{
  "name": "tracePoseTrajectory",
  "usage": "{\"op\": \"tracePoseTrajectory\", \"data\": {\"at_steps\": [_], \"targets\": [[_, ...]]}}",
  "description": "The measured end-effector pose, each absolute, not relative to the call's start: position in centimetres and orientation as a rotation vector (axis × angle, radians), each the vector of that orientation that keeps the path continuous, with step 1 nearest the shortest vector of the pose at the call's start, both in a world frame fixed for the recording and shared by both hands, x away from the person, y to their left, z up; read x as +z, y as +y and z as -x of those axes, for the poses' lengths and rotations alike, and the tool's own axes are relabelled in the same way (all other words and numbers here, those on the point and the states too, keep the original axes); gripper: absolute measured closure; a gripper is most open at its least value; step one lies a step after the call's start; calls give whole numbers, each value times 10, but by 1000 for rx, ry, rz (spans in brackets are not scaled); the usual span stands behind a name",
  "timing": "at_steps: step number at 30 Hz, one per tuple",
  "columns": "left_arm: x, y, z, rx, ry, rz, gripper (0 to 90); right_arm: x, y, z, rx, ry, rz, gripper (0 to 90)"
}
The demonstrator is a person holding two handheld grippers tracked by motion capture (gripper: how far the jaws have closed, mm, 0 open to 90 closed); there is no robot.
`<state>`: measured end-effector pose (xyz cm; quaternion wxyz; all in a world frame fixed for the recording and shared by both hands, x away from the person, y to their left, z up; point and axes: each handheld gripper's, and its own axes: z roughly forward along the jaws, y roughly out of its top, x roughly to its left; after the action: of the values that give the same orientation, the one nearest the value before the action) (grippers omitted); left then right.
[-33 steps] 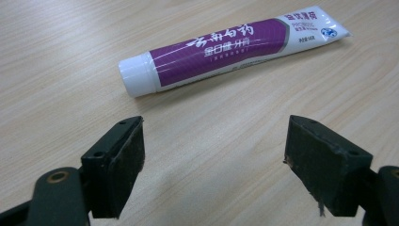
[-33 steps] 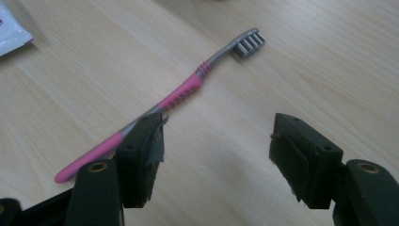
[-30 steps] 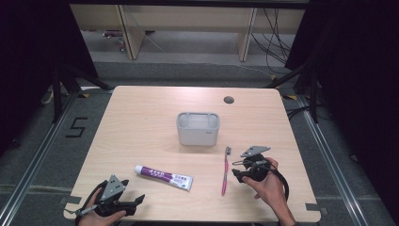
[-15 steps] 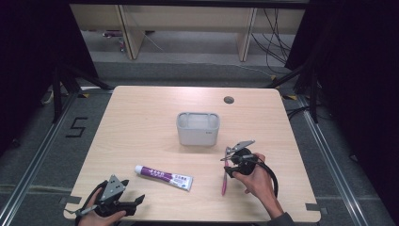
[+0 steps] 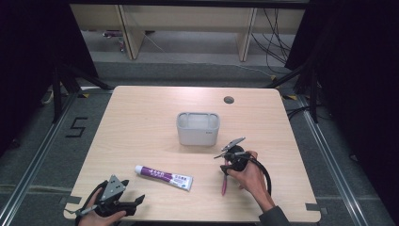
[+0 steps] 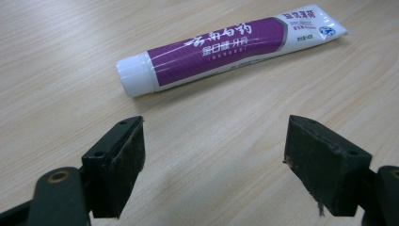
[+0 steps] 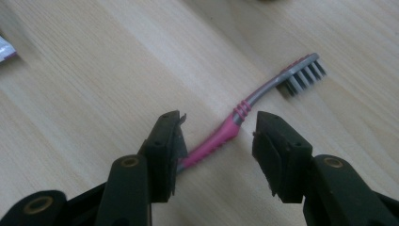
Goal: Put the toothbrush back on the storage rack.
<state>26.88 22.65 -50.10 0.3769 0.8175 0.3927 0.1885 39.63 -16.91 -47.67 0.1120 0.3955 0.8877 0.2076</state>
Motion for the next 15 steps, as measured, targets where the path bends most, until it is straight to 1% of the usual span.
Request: {"op": "tracePoseTrajectory", "data": {"at_steps": [4,13,15], "targets": [[-501,227,-269,485,1003,-2093,202,-479,-169,-398,589,2613,-1166,528],[-501,226,-269,485,1005,-2089,202,-483,-171,-400,578,2649,-1151,609],[-501,227,-269,484,1000,-2095,202,-482,-171,-398,576,2658,-1161,638]]}}
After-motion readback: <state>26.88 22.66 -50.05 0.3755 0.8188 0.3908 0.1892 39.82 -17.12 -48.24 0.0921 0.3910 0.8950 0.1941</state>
